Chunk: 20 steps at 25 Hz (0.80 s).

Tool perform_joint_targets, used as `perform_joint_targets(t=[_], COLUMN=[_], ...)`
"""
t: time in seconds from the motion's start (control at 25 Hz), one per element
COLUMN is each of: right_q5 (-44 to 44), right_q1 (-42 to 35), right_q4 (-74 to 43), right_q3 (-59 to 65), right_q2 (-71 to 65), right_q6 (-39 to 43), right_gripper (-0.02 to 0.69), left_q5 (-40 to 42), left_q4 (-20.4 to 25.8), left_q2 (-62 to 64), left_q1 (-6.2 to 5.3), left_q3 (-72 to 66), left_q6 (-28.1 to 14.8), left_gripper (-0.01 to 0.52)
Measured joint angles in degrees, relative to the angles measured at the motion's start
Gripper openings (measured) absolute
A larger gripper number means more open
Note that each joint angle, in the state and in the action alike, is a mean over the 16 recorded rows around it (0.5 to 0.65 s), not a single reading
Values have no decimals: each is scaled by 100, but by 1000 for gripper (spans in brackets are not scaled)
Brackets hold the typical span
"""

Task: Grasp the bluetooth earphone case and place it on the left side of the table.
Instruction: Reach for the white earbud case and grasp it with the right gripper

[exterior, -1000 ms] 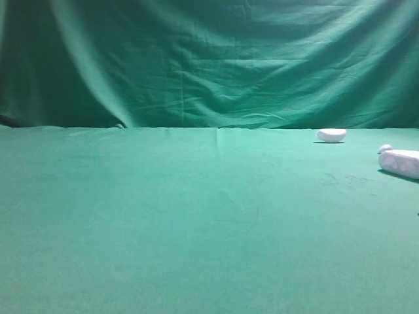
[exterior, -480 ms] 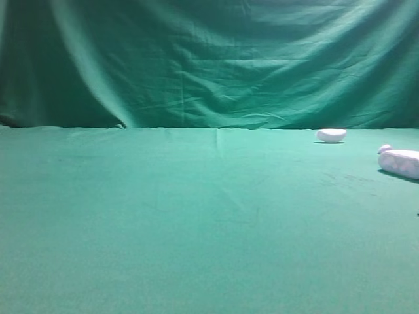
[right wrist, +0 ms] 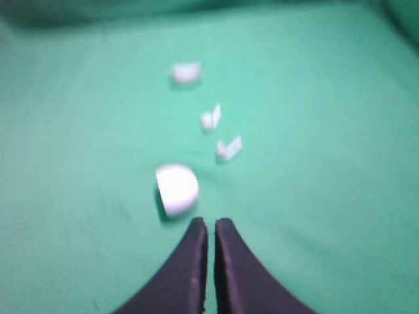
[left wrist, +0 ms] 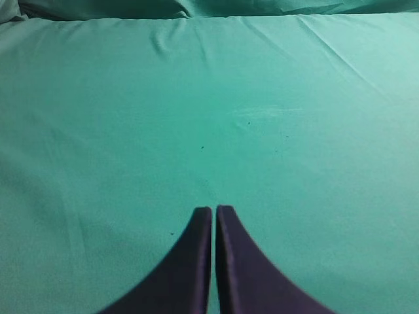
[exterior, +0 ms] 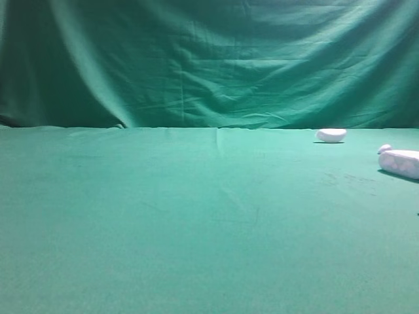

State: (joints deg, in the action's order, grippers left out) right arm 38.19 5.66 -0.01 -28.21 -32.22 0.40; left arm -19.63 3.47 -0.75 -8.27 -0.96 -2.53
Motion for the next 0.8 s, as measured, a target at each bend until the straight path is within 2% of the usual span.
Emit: perform_joint_targets(t=[0.2, 0.32, 0.8], right_q5=[707, 830, 245], right_q1=[284, 468, 929], right_q4=[-10, -17, -73], right_q3=[-622, -960, -1993], right_q2=[-1450, -2280, -4881], right_q6=[-387, -499, -714], right_gripper=[17, 69, 464], left_q5=[0, 0, 0], left_q4=[0, 0, 0], left_q2=[0, 0, 0], left_q1=[0, 0, 0], left_q3=[0, 0, 0], left_q6=[0, 0, 0], left_gripper=[0, 0, 0])
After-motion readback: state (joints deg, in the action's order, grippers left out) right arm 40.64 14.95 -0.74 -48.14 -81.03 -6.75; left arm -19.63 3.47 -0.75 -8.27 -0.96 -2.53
